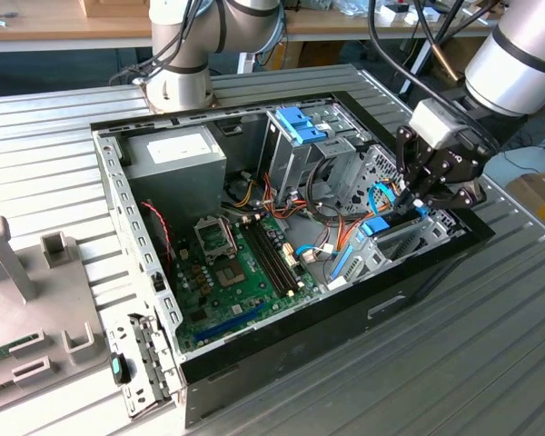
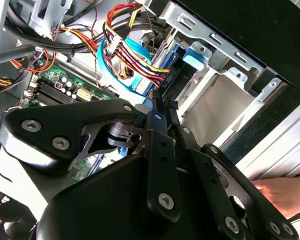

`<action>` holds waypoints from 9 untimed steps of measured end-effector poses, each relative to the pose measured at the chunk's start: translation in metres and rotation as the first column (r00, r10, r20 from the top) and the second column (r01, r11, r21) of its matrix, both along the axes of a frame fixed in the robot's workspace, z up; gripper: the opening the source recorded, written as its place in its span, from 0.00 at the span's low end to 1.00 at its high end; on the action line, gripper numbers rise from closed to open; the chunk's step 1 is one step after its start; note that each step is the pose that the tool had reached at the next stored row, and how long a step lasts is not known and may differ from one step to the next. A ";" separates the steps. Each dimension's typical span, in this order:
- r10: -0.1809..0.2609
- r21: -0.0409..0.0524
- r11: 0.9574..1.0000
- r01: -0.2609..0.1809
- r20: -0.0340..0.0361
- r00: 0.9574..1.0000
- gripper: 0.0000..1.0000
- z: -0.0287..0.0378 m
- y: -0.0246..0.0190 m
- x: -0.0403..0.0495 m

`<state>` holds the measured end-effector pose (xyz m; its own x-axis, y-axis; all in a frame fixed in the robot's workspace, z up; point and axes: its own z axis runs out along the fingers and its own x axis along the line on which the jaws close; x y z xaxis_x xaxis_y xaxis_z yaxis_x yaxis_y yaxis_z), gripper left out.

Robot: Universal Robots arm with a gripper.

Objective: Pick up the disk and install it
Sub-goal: 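Insert the second disk wire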

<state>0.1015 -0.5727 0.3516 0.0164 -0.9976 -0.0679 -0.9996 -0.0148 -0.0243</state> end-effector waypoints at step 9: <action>0.000 -0.001 1.000 0.000 0.000 1.000 0.16 -0.0016 0.0025 0.0016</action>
<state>0.1031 -0.5702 0.3500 0.0162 -0.9977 -0.0664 -0.9996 -0.0146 -0.0243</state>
